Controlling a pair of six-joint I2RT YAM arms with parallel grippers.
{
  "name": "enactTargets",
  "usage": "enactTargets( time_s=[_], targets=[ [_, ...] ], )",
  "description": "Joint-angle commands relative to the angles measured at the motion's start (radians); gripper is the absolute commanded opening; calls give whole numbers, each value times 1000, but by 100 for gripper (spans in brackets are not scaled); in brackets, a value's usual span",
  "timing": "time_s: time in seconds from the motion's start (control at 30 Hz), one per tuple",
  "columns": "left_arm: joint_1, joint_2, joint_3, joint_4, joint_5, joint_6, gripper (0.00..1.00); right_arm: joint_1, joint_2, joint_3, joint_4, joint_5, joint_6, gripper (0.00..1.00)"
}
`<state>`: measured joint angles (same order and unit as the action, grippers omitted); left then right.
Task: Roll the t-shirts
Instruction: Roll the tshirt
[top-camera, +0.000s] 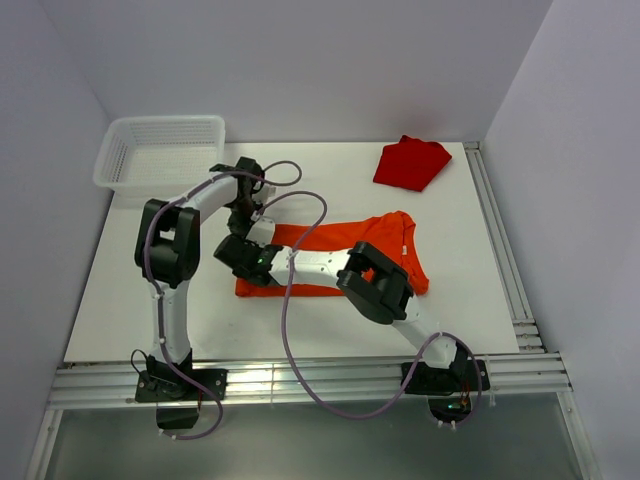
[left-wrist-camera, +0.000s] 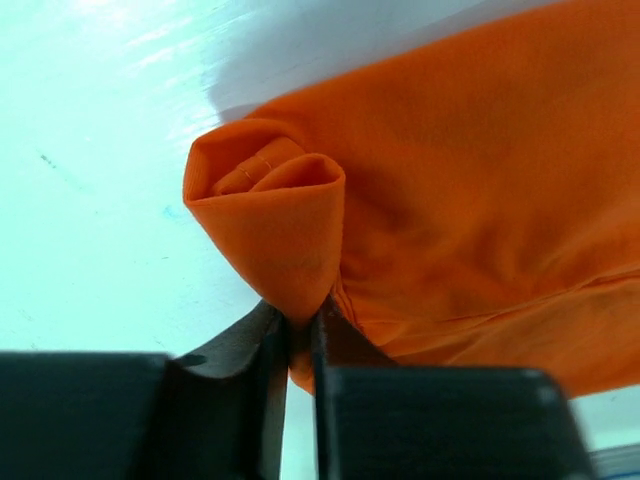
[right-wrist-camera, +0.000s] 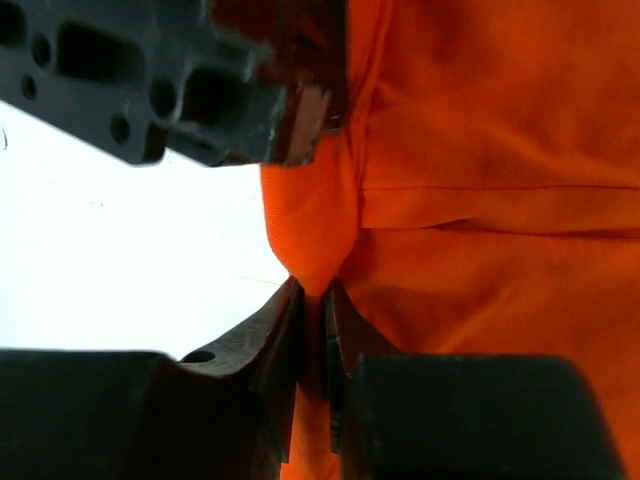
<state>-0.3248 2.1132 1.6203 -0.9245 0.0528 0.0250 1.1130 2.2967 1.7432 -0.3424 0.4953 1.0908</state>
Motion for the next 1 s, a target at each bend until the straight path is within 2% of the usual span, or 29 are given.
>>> enactTargets(
  time_s=[0.0,0.03,0.07,0.17,0.2,0.23,0.37,0.5,0.63,0.8,0.97],
  targets=[
    [-5,30,71,-40,62,22,20,2,-26,-43,43,-33,-11,17],
    [0,31,119,-53,80,29,24,1,-35,-81,89,-46,-8,13],
    [15,33,147,-89,132,47,33,-1,-57,-105,121,-63,-8,12],
    [58,39,246,-158,247,84,48,-19,-107,-227,276,-153,12,9],
    [67,33,263,-168,271,93,50,-25,-120,-299,325,-202,20,9],
    [87,28,282,-178,297,101,51,-41,-144,-336,423,-230,29,8],
    [133,-30,253,-191,400,151,53,-79,-187,-520,638,-331,86,8],
    [177,-100,112,-130,476,168,54,-108,-198,-614,785,-405,135,8],
    [205,-151,-39,-45,533,181,54,-130,-174,-697,1004,-480,204,8],
    [217,-157,-192,58,599,164,54,-145,-143,-738,1120,-537,261,7],
    [219,-115,-241,147,633,122,52,-148,-138,-754,1149,-544,274,7]
  ],
)
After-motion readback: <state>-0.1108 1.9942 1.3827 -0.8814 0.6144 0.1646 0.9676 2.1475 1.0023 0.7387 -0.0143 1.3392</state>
